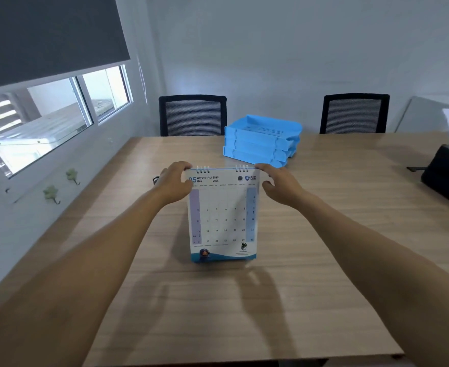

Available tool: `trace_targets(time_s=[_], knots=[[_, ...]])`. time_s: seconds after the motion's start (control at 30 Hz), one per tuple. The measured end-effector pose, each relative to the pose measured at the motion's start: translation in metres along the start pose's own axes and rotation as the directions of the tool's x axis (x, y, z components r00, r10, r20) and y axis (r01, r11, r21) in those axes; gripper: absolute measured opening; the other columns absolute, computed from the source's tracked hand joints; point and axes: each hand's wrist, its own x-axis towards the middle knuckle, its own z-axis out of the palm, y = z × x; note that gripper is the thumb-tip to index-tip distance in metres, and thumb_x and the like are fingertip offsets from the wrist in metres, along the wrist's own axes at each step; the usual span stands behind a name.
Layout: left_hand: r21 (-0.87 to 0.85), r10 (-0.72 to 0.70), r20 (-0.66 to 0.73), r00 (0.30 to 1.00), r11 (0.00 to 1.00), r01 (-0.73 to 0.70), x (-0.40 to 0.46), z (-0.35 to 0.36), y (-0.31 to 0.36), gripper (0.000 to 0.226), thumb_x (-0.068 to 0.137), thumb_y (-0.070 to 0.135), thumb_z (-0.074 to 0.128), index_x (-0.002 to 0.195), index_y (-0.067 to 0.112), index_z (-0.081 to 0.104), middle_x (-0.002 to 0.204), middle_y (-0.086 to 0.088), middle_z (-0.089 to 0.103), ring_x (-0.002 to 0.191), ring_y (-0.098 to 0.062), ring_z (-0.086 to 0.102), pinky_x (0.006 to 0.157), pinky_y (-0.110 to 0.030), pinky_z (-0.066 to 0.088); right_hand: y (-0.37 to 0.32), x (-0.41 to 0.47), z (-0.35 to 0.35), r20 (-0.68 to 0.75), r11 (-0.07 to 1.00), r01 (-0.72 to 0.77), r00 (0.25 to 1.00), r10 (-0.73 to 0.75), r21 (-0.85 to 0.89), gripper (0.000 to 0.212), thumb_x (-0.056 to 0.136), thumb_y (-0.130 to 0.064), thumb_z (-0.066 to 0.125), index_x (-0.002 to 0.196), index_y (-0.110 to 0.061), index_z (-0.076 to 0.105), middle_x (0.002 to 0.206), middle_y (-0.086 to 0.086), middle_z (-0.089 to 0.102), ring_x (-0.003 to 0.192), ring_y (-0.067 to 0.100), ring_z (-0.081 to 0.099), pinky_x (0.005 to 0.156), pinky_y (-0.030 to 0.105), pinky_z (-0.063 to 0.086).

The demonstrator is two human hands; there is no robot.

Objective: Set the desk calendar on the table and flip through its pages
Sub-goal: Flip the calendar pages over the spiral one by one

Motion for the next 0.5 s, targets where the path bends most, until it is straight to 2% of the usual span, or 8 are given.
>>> trace_targets(time_s=[0.07,0.13,0.2,0.27,0.33,0.4,0.47,0.5], knots=[[-0.008,0.001,-0.003,1.000,1.000,-0.001,-0.001,-0.001,0.002,0.039,0.089,0.022,0.052,0.128,0.018,0.050,0.136,-0.003,0.052,0.123,-0.030,0.047,0.101,-0.048,0.042,-0.004,-0.001,-0.001,0.009,0.999,-0.029,1.000,0.029,0.029,0.051,0.089,-0.013,0.048,0.139,-0.016,0.046,0.141,0.002,0.053,0.126,0.027,0.047,0.105,0.040,0.041],[-0.032,-0.015,-0.006,1.000,0.999,0.015,-0.002,0.000,0.002,0.038,0.089,0.021,0.051,0.127,0.018,0.050,0.134,-0.003,0.054,0.122,-0.030,0.049,0.101,-0.048,0.043,-0.008,-0.003,-0.003,0.009,0.996,-0.057,0.998,0.056,0.074,0.049,0.089,-0.014,0.048,0.138,-0.015,0.047,0.140,0.002,0.054,0.126,0.025,0.048,0.106,0.036,0.040],[-0.088,-0.043,0.004,0.999,0.995,0.044,-0.004,0.001,0.003,0.045,0.090,0.019,0.052,0.134,0.017,0.044,0.137,-0.004,0.052,0.123,-0.029,0.049,0.103,-0.047,0.042,-0.012,-0.006,-0.004,0.013,0.985,-0.091,0.996,0.090,0.144,0.050,0.091,-0.012,0.047,0.140,-0.014,0.045,0.141,0.002,0.052,0.129,0.023,0.047,0.102,0.026,0.035],[-0.170,-0.093,0.013,0.996,0.981,0.094,-0.007,0.003,0.004,0.057,0.091,0.019,0.053,0.145,0.017,0.033,0.146,-0.005,0.045,0.128,-0.027,0.047,0.104,-0.044,0.042,-0.016,-0.011,-0.002,0.045,0.955,-0.152,0.988,0.145,0.255,0.054,0.093,-0.013,0.045,0.146,-0.015,0.035,0.147,0.002,0.045,0.133,0.021,0.043,0.102,0.026,0.034],[-0.274,-0.182,-0.010,0.983,0.946,0.173,-0.013,0.006,0.005,0.068,0.090,0.019,0.055,0.150,0.016,0.023,0.153,-0.005,0.035,0.131,-0.024,0.044,0.103,-0.040,0.043,-0.019,-0.017,0.004,0.107,0.867,-0.257,0.967,0.233,0.427,0.061,0.094,-0.018,0.043,0.152,-0.018,0.022,0.155,0.003,0.033,0.140,0.022,0.036,0.110,0.036,0.033],[-0.356,-0.291,0.001,0.957,0.894,0.272,-0.021,0.011,0.003,0.075,0.088,0.018,0.055,0.152,0.014,0.017,0.158,-0.006,0.027,0.132,-0.023,0.041,0.101,-0.038,0.040,-0.019,-0.023,0.016,0.193,0.751,-0.368,0.930,0.314,0.548,0.066,0.092,-0.023,0.043,0.153,-0.022,0.017,0.158,0.003,0.027,0.144,0.025,0.030,0.114,0.046,0.031],[-0.414,-0.344,0.105,0.933,0.838,0.356,-0.032,0.022,0.000,0.073,0.087,0.015,0.055,0.151,0.011,0.020,0.158,-0.008,0.027,0.138,-0.026,0.037,0.109,-0.042,0.036,-0.021,-0.028,0.028,0.286,0.649,-0.453,0.891,0.353,0.611,0.062,0.092,-0.024,0.042,0.151,-0.019,0.023,0.156,0.003,0.032,0.142,0.027,0.032,0.114,0.048,0.031],[-0.439,-0.333,0.169,0.928,0.817,0.373,-0.039,0.028,0.000,0.067,0.087,0.012,0.055,0.149,0.011,0.029,0.155,-0.008,0.034,0.137,-0.027,0.039,0.111,-0.044,0.036,-0.025,-0.031,0.033,0.317,0.621,-0.474,0.880,0.353,0.625,0.056,0.092,-0.021,0.041,0.147,-0.016,0.030,0.152,0.005,0.039,0.138,0.027,0.038,0.111,0.045,0.034]])
